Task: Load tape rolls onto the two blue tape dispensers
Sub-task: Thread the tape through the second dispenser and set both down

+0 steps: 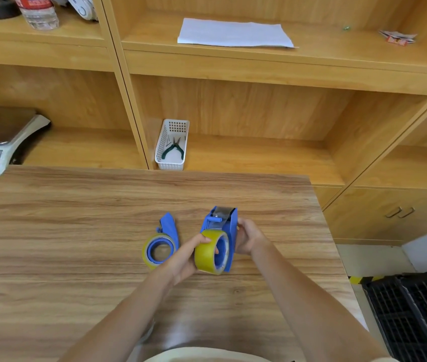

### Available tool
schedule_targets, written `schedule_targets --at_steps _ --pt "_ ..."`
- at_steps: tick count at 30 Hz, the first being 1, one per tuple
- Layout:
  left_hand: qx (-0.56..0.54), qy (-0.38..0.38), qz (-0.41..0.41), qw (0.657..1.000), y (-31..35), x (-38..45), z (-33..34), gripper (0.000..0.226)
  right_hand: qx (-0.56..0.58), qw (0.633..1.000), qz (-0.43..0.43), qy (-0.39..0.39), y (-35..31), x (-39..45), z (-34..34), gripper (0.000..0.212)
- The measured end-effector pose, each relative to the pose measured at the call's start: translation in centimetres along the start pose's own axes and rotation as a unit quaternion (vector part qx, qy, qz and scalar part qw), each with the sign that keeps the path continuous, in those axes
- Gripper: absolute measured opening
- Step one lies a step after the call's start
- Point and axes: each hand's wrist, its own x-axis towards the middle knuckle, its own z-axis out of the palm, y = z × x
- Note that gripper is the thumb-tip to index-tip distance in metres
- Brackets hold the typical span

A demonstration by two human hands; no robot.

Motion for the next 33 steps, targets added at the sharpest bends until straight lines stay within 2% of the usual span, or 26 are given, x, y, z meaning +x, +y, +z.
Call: schedule_targets --at_steps 7,11,14,16,20,24,25,27,30,33 --pt "-0.036 0.016 -0.017 0.999 -0.3 0.9 -0.2 0.020 -0.037 0.998 -0.040 0.021 -0.4 -1.2 -0.2 0.017" --pt "-0.052 0.038 -0.026 0.998 -0.2 1.6 -0.2 0.032 -0.096 0.992 -0.075 -0.011 -0.4 -1.3 -0.1 0.017" --pt "-0.062 0.048 -0.042 0.996 0.0 2.2 -0.1 0.042 -0.185 0.978 -0.090 -0.044 -0.3 -1.1 0.1 0.034" --pt "-0.064 0.054 -0.043 0.995 0.1 2.5 0.2 0.044 -0.226 0.966 -0.117 -0.036 -0.3 -0.8 0.2 0.042" --pt "-0.021 0.106 -0.031 0.994 0.5 2.9 1.2 0.048 -0.238 0.956 -0.168 0.030 0.0 0.0 0.1 0.040" --pt "0.114 0.167 0.058 0.978 0.4 3.0 1.1 0.037 -0.217 0.951 -0.207 0.069 0.2 0.5 -0.1 0.029" --pt "0.194 0.173 0.098 0.960 0.2 3.1 0.7 0.031 -0.226 0.946 -0.219 0.082 0.3 0.9 -0.2 0.030" --pt "0.361 0.194 0.175 0.895 -0.4 3.3 -0.2 0.025 -0.281 0.919 -0.251 0.118 0.6 1.9 -0.3 0.037" --pt "0.545 0.216 0.194 0.786 -1.2 3.5 -1.1 0.038 -0.361 0.875 -0.271 0.177 1.4 2.9 -0.4 0.040" --pt "0.736 0.207 0.175 0.621 -1.8 3.6 -1.8 0.054 -0.431 0.829 -0.271 0.232 2.2 3.1 0.1 0.053"
